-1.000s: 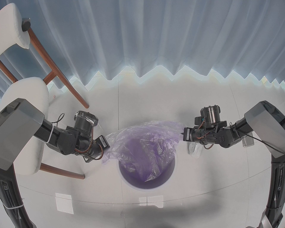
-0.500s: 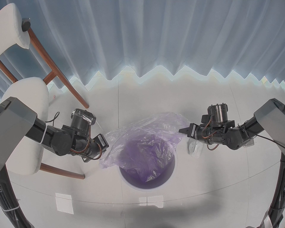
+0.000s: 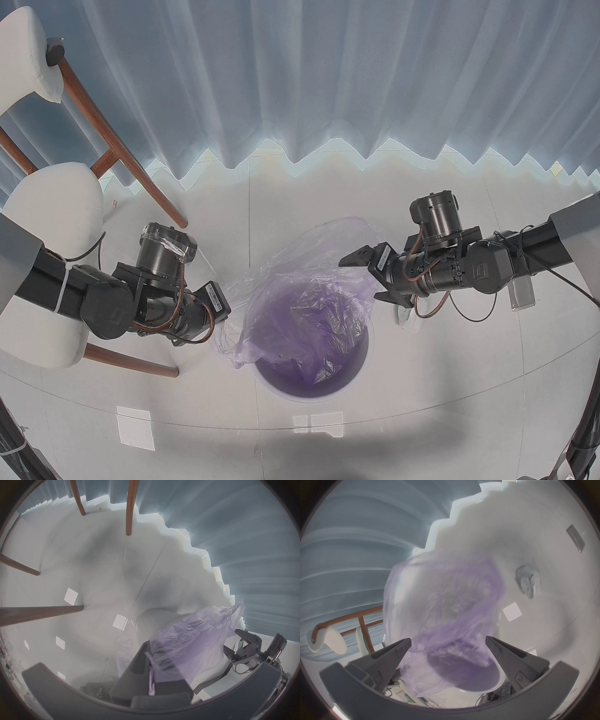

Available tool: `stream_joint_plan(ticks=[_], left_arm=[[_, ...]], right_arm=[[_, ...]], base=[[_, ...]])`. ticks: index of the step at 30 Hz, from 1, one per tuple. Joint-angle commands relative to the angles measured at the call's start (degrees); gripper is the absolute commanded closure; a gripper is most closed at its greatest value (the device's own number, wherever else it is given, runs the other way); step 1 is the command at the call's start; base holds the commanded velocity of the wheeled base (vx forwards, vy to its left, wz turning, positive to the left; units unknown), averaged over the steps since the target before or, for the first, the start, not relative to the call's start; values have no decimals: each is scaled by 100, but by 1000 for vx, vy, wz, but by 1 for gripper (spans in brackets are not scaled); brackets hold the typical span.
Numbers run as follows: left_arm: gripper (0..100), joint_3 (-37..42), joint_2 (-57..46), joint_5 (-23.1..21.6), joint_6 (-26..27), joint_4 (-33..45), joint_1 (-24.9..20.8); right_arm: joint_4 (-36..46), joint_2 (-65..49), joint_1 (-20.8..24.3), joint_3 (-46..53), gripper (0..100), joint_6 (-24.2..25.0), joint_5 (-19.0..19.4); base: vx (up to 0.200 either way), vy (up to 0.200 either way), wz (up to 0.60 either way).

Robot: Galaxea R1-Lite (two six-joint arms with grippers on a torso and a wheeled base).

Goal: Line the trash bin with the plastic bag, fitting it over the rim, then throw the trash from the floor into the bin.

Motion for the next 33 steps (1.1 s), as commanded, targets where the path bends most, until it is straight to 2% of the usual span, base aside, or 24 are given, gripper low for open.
stream_joint_plan(ticks=[1, 3, 4, 8, 18, 24, 25, 33], left_arm=[[100, 166, -235, 13, -5, -15, -170], [100, 166, -244, 13, -5, -15, -179], [100, 166, -261, 40, 4, -24, -205], [100, 166, -323, 40, 4, -15, -232], [100, 175, -367, 48, 4, -15, -249], [100, 192, -411, 57, 4, -6, -249], [100, 227, -428, 57, 13, -15, -249], [100, 254, -376, 66, 74, -24, -197]], right_arm=[[275, 113, 271, -356, 0, 272, -18], [372, 192, 297, -453, 0, 378, -36], [539, 298, 333, -682, 0, 633, -141], [688, 474, 464, -1016, 0, 1063, -317], [978, 878, 649, -1569, 0, 1169, -466], [1005, 1142, 658, -1921, 0, 1362, -695], [1040, 1177, 667, -2105, 100, 1450, -791], [1743, 491, 842, -2105, 100, 1529, -624]], base=[[0, 0, 0], [0, 0, 0], [0, 0, 0], [0, 0, 0], [0, 0, 0], [0, 0, 0], [0, 0, 0], [0, 0, 0]])
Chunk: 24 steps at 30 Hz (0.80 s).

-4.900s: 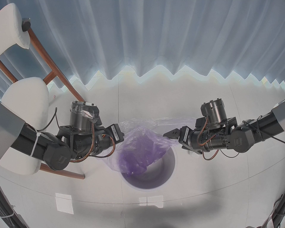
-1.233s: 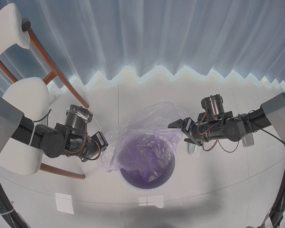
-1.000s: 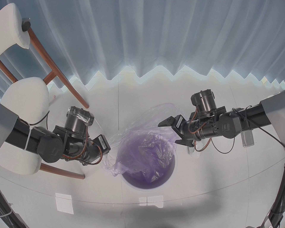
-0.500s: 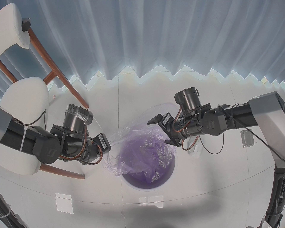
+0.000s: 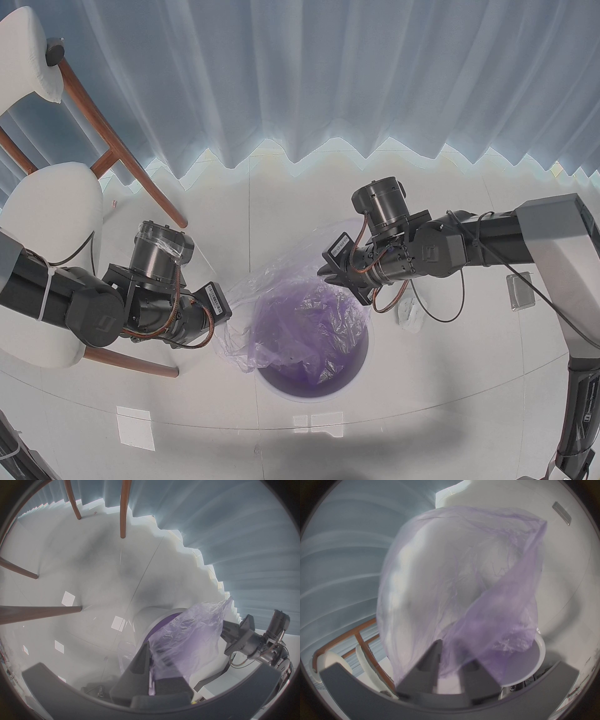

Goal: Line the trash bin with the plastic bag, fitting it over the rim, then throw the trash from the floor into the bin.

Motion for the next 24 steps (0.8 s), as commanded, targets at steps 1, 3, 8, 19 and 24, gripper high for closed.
stream_joint_plan(ticks=[1, 3, 8, 19, 24], left_arm=[[100, 11, 42, -1, 13, -6, 42], [100, 11, 42, -1, 4, -6, 42], [100, 380, -134, 104, 40, 29, 42], [100, 1198, -284, 236, 470, 38, -81], [100, 1488, -108, 236, 505, -6, -72]], right_arm=[[357, -490, 123, 66, 100, 17, 66], [471, -570, 115, 110, 100, 43, 74], [805, -1097, -149, 972, 100, 474, 312], [-30, -1615, -272, 3248, 100, 8, 531], [-610, -1624, -360, 3767, 100, -221, 426]], base=[[0, 0, 0], [0, 0, 0], [0, 0, 0], [0, 0, 0], [0, 0, 0]])
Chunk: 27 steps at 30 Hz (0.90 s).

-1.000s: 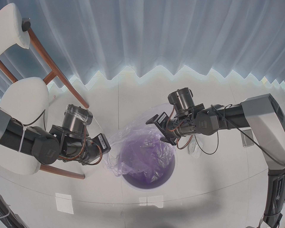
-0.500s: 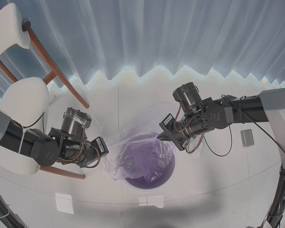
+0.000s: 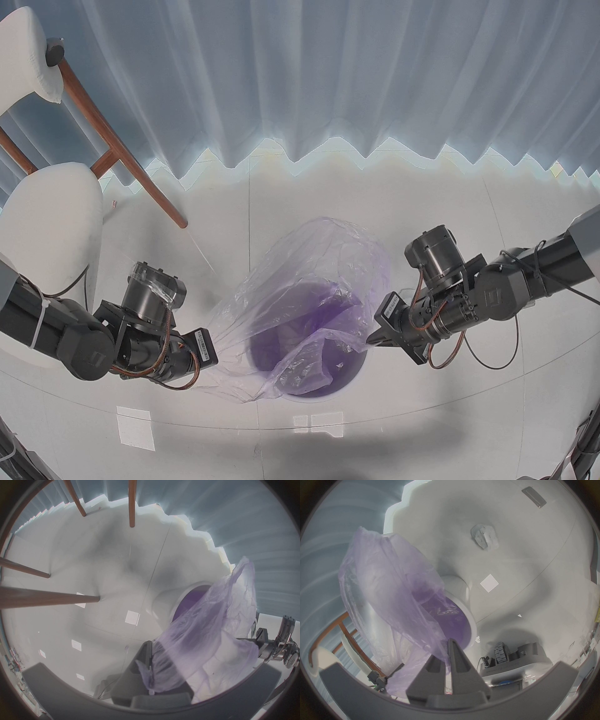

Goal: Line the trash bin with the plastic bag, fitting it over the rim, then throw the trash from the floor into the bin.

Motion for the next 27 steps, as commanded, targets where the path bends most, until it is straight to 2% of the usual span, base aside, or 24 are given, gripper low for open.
stream_joint_plan(ticks=[1, 7, 11, 18, 22, 27], left_arm=[[100, 487, 201, 36, 63, -39, -28], [100, 821, 421, 36, 36, -223, 25], [100, 909, 676, 54, 54, -636, 34], [100, 927, 966, 282, 98, -935, -28], [100, 1067, 957, 282, 327, -944, -72], [100, 971, 975, 282, 546, -953, -239]], right_arm=[[-328, -178, -133, 695, 100, -240, -104], [-477, -178, -441, 985, 100, -425, -139], [-635, -134, -599, 1169, 100, -776, -139], [-837, -2, -678, 1468, 100, -1198, -262], [-1145, 16, -678, 1863, 100, -1629, -403], [-1435, 104, -537, 2039, 100, -1840, -421]], base=[[0, 0, 0], [0, 0, 0], [0, 0, 0], [0, 0, 0], [0, 0, 0], [0, 0, 0]])
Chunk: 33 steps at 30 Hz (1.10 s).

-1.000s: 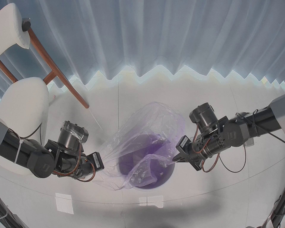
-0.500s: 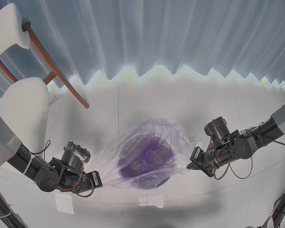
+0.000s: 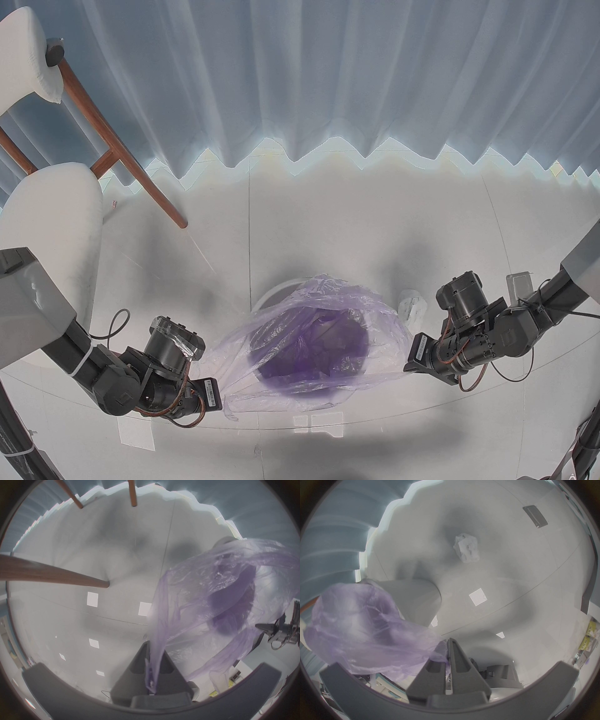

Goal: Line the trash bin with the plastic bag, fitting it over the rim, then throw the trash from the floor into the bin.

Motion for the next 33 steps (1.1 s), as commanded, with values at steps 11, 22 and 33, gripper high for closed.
stream_joint_plan(ticks=[11, 22, 33], left_arm=[[100, 331, 254, 99, 965, -129, -100], [100, 383, 869, 310, 1817, -920, -3], [100, 427, 1212, 441, 2081, -1104, 14]], right_arm=[[-116, 101, 376, 459, 100, -158, -5], [-1470, 584, 376, 1197, 100, -993, -444], [-1584, 778, 332, 1232, 100, -1116, -453]], base=[[0, 0, 0], [0, 0, 0], [0, 0, 0]])
